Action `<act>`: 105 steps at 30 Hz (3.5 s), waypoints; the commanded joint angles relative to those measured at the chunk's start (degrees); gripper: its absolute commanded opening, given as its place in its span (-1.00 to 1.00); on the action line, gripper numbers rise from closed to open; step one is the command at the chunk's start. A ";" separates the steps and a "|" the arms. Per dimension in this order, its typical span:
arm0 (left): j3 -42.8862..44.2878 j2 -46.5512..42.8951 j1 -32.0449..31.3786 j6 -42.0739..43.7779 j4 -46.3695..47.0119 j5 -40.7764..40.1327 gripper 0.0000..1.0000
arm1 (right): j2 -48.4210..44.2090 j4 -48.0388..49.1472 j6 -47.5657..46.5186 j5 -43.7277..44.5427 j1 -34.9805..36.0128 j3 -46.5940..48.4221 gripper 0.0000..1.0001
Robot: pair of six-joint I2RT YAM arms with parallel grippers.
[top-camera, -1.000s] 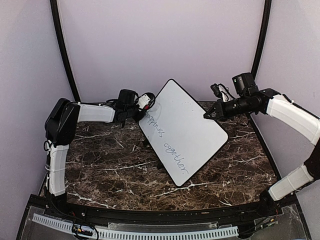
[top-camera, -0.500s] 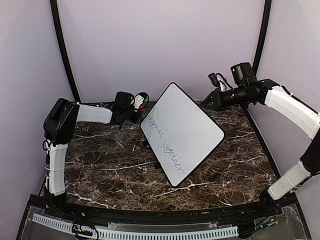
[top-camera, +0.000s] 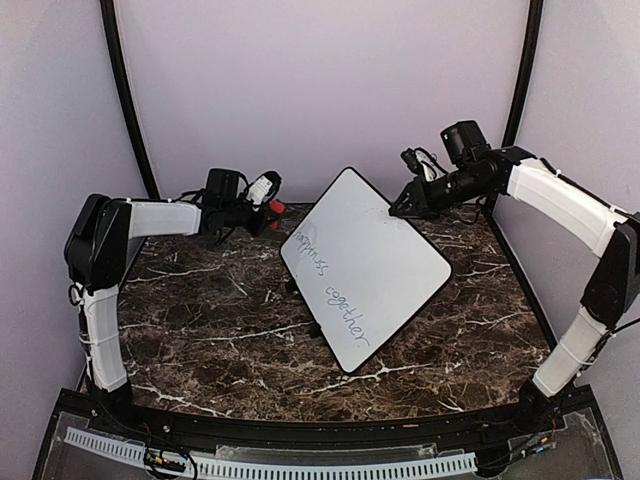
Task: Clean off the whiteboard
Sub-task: Erase the center of the whiteboard.
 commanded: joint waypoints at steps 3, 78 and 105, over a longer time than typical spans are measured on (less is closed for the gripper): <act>6.33 -2.17 0.77 6.52 -13.58 13.07 -0.88 | -1.01 -1.32 -2.41 4.13 0.85 2.77 -0.46; 7.43 6.73 -0.46 5.96 3.16 27.07 -1.00 | 0.71 3.26 -2.55 -1.42 0.58 -2.79 -1.00; 8.27 8.42 1.55 -1.64 6.24 30.73 -1.00 | 0.66 3.61 -2.45 -1.77 0.85 -3.34 -1.00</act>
